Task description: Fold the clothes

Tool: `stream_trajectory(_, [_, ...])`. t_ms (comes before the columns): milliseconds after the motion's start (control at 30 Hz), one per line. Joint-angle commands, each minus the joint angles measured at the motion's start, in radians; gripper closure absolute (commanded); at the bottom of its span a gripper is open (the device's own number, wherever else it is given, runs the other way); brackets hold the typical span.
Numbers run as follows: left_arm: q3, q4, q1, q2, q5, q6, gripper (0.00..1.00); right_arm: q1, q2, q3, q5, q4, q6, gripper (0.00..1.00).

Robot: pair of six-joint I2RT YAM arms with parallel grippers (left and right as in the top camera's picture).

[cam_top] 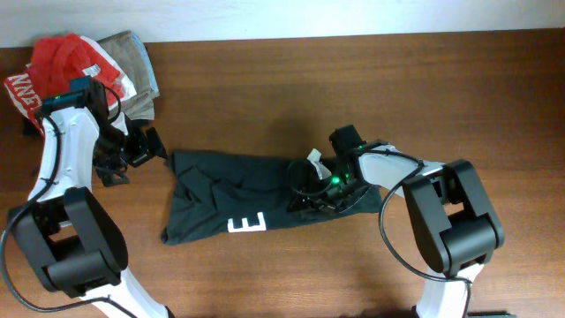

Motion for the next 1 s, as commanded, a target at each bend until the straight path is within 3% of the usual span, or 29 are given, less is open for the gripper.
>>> stream_trajectory(0, [-0.007, 0.005, -0.005, -0.008, -0.006, 0.006, 0.01, -0.042, -0.117, 0.059, 0.020, -0.093, -0.053, 0.41])
stream_trajectory(133, [-0.007, 0.005, -0.005, -0.008, -0.006, 0.006, 0.01, -0.138, -0.220, 0.105, 0.034, -0.184, -0.120, 0.27])
stream_trajectory(267, [-0.007, 0.005, -0.005, -0.008, -0.006, 0.006, 0.01, -0.265, -0.240, 0.103, 0.034, -0.238, -0.197, 0.20])
stream_trajectory(367, [-0.007, 0.007, -0.005, -0.008, -0.006, 0.006, 0.01, -0.325, -0.214, 0.056, 0.033, -0.282, -0.320, 0.33])
stream_trajectory(567, [-0.007, 0.019, -0.005, -0.008, -0.005, 0.005, 0.01, -0.326, -0.145, -0.090, 0.026, -0.179, -0.330, 0.38])
stream_trajectory(767, [-0.007, 0.019, -0.005, -0.008, -0.005, 0.005, 0.01, -0.327, -0.049, -0.169, 0.026, -0.056, -0.330, 0.34])
stream_trajectory(833, [-0.007, 0.021, -0.005, -0.008, -0.005, 0.005, 0.01, -0.328, -0.067, -0.146, 0.026, -0.071, -0.329, 0.27])
stream_trajectory(967, [-0.007, 0.024, -0.005, -0.008, -0.006, 0.006, 0.01, -0.356, -0.176, -0.027, 0.063, -0.182, -0.329, 0.23])
